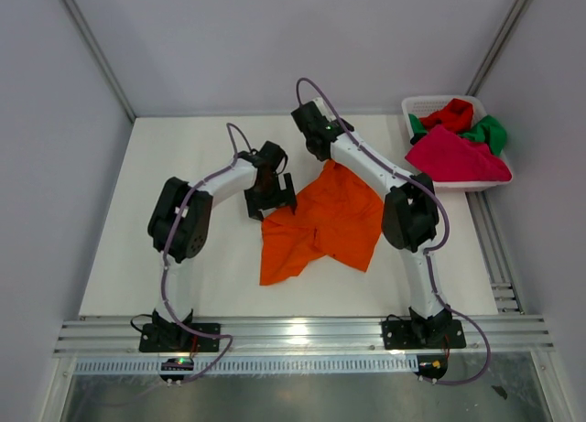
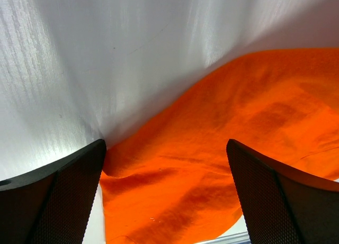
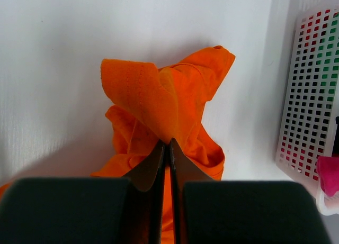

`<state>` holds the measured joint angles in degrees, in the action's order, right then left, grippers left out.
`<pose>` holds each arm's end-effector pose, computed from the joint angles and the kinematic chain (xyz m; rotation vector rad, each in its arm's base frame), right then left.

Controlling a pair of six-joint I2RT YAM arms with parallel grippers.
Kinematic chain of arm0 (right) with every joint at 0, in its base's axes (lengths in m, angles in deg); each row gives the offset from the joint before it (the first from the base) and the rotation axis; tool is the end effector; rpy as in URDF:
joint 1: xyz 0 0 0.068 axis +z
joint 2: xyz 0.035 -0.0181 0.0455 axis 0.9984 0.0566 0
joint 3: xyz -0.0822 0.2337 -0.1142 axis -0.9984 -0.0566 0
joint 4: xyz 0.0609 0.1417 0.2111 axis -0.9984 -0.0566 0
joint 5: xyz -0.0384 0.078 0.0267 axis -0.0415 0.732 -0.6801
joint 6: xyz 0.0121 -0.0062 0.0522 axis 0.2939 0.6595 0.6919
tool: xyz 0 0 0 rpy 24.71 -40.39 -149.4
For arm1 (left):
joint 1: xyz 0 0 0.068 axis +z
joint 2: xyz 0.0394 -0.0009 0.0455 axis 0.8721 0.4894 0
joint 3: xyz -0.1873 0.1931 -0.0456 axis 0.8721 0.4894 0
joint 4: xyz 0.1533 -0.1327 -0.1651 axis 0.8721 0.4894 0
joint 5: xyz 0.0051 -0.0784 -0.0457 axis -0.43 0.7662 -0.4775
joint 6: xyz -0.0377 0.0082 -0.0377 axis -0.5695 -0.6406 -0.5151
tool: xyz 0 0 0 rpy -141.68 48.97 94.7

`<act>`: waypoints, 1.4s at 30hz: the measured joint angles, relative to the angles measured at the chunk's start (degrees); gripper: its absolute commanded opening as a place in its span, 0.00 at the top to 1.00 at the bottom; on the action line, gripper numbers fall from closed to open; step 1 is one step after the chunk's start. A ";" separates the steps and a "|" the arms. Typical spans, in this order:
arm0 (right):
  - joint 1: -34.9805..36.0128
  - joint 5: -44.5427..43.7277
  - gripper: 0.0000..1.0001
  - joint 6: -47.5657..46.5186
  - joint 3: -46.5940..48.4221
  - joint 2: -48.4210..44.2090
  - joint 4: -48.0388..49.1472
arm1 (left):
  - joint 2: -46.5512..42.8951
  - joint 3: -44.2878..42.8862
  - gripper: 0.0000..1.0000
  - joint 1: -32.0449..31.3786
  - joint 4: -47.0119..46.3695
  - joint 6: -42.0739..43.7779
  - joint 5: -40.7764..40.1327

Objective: Fold and stack the t-shirts
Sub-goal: Flatten out the tshirt

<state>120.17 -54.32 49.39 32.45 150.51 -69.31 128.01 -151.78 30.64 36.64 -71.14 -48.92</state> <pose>0.4136 0.2484 0.2686 -0.3730 2.3165 -0.4611 0.3574 -0.2107 0.1668 -0.3238 2.9384 -0.3502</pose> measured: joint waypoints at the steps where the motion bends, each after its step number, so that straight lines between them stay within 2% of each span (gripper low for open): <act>1: 0.00 0.00 0.93 0.00 -0.02 0.02 0.00 | 0.11 -0.17 0.01 -0.04 0.26 -0.02 -0.37; 18: 0.00 -0.83 0.93 -0.28 -3.85 -0.02 1.20 | 2.05 -2.93 0.01 -0.31 3.41 1.81 -1.22; 22: 0.00 -0.87 0.94 -0.26 -5.64 -0.37 1.64 | 1.88 -2.89 0.01 -0.57 3.58 1.70 -3.93; 28: 0.00 -0.87 0.93 -0.26 -8.92 -2.54 2.58 | 1.75 -3.15 0.01 -0.55 7.52 1.25 -17.99; 33: 0.00 -0.87 0.93 -0.28 -9.53 -3.93 3.02 | 1.42 -7.21 0.01 -0.55 17.35 -2.67 -30.49; 36: 0.00 -0.85 0.93 -0.44 -9.99 -4.50 3.61 | 1.40 -11.23 0.01 -0.46 24.76 -5.03 -34.91; 38: 0.00 -0.79 0.93 -0.61 -10.12 -4.61 3.91 | 1.40 -13.11 0.01 -0.66 27.56 -6.40 -39.60; 39: 0.00 -0.70 0.93 -0.70 -10.12 -4.61 4.00 | 1.40 -13.66 0.01 -1.01 28.85 -8.50 -44.70; 42: 0.00 -0.42 0.94 -0.87 -10.12 -4.63 4.22 | 1.46 -13.73 0.01 -2.58 30.75 -7.91 -52.04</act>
<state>120.17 -54.73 48.51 22.33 145.88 -65.09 129.47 -165.51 28.06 67.40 -79.05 -100.96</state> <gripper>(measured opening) 0.071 0.992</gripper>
